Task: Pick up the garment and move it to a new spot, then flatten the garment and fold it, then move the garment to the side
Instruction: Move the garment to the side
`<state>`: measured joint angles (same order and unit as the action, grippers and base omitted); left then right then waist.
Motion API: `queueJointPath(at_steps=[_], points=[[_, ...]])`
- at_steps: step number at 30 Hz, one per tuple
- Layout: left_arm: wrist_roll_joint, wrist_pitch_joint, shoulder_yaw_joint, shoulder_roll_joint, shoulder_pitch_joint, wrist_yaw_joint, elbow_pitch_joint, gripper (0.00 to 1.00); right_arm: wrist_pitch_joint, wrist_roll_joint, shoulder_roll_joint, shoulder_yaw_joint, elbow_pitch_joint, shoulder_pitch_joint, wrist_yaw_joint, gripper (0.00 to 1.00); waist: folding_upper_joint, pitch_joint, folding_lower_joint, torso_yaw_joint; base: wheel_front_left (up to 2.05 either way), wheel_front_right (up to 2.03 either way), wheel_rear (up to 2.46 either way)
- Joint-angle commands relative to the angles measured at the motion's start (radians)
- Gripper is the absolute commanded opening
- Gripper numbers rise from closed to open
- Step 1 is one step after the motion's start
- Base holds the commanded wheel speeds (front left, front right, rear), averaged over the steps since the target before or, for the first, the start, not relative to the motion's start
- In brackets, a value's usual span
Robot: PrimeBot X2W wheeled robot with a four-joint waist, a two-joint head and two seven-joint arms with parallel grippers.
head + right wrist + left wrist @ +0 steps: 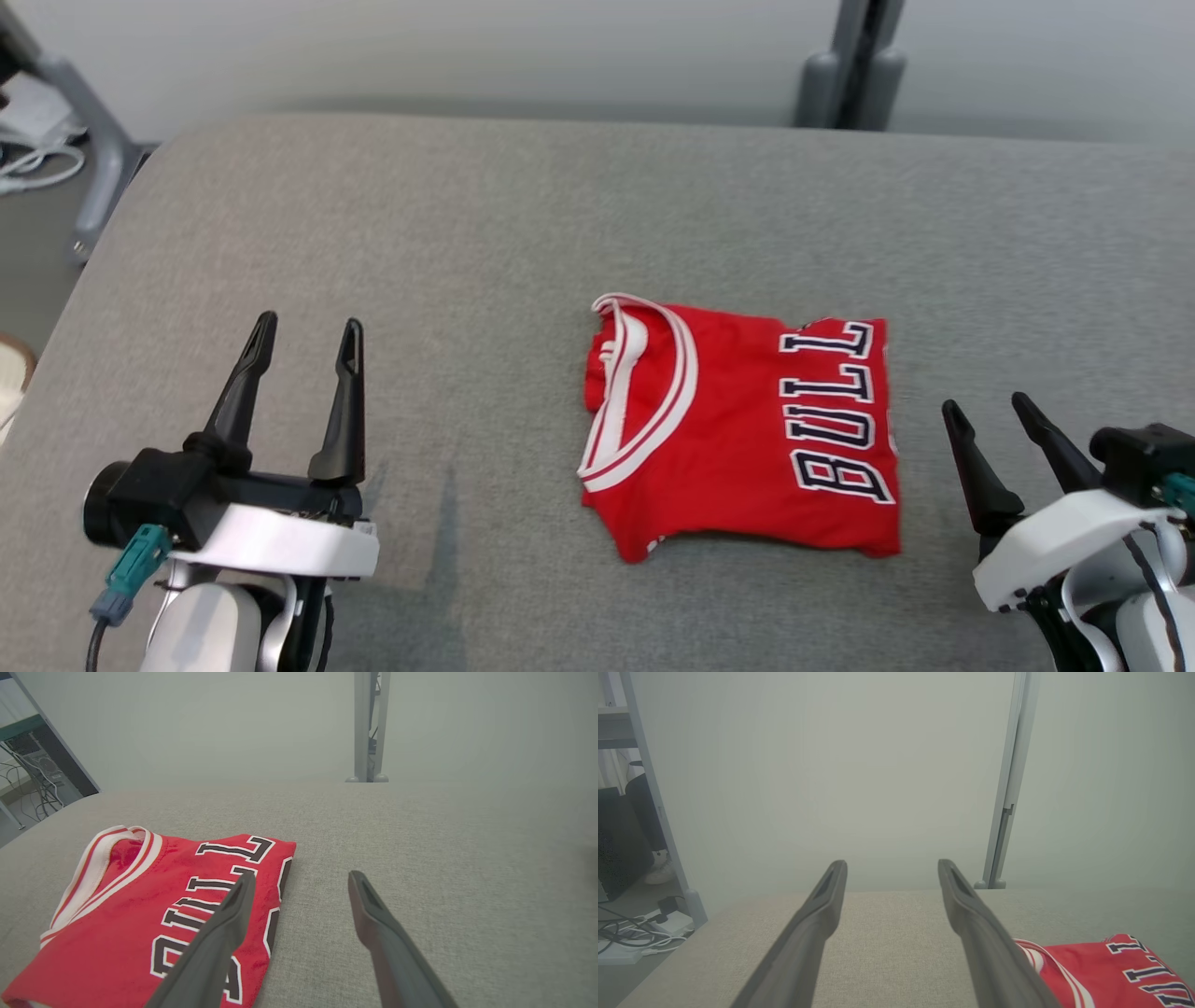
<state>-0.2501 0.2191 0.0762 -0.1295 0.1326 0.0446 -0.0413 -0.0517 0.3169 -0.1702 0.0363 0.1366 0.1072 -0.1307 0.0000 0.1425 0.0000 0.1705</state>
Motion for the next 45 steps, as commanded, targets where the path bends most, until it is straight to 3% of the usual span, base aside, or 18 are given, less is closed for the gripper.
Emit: queueJointPath(at_steps=[1, 11, 12, 13, 19, 27, 35, 45], points=[[-0.009, 0.011, 0.003, 0.002, 0.026, 0.008, -0.006, 1.0, -0.001, 0.01, -0.015, 0.01, 0.029, 0.029, 0.0, 1.0, 0.0, 0.064, 0.0, 0.059, 0.0, 0.0, 0.0], [-0.016, 0.042, 0.009, 0.029, 0.103, 0.025, -0.071, 1.0, -0.02, 0.045, -0.056, 0.105, 0.211, 0.125, 0.0, 1.0, 0.0, 0.139, 0.0, 0.137, 0.0, 0.0, 0.0], [-0.015, 0.043, 0.007, 0.031, 0.108, 0.026, -0.074, 1.0, -0.017, 0.049, -0.056, 0.104, 0.222, 0.132, 0.0, 0.45, 0.0, 0.141, 0.0, 0.139, 0.0, 0.0, 0.0], [-0.014, 0.044, 0.006, 0.031, 0.111, 0.028, -0.078, 1.0, -0.022, 0.05, -0.057, 0.107, 0.231, 0.134, 0.0, 0.02, 0.0, 0.142, 0.0, 0.141, 0.0, 0.0, 0.0], [-0.002, 0.044, -0.013, 0.039, 0.123, 0.035, -0.068, 1.0, -0.036, 0.049, -0.093, 0.136, 0.227, 0.156, 0.0, 0.0, 0.0, 0.144, 0.0, 0.119, 0.0, 0.0, 0.0], [0.023, 0.044, -0.057, 0.02, 0.125, 0.043, -0.026, 1.0, -0.052, 0.006, -0.211, 0.198, 0.084, 0.151, 0.0, 0.0, 0.0, 0.171, 0.0, -0.044, 0.0, 0.0, 0.0], [0.042, 0.043, -0.063, -0.023, 0.161, 0.052, 0.024, 1.0, -0.054, -0.002, -0.323, 0.244, -0.036, 0.263, 0.0, 0.0, 0.0, 0.252, 0.0, -0.241, 0.0, 0.0, 0.0], [0.062, -0.006, -0.041, -0.071, 0.22, 0.057, 0.117, 1.0, -0.076, 0.031, -0.496, 0.256, -0.12, 0.439, 0.0, 0.0, 0.0, 0.362, 0.0, -0.386, 0.0, 0.0, 0.0]])
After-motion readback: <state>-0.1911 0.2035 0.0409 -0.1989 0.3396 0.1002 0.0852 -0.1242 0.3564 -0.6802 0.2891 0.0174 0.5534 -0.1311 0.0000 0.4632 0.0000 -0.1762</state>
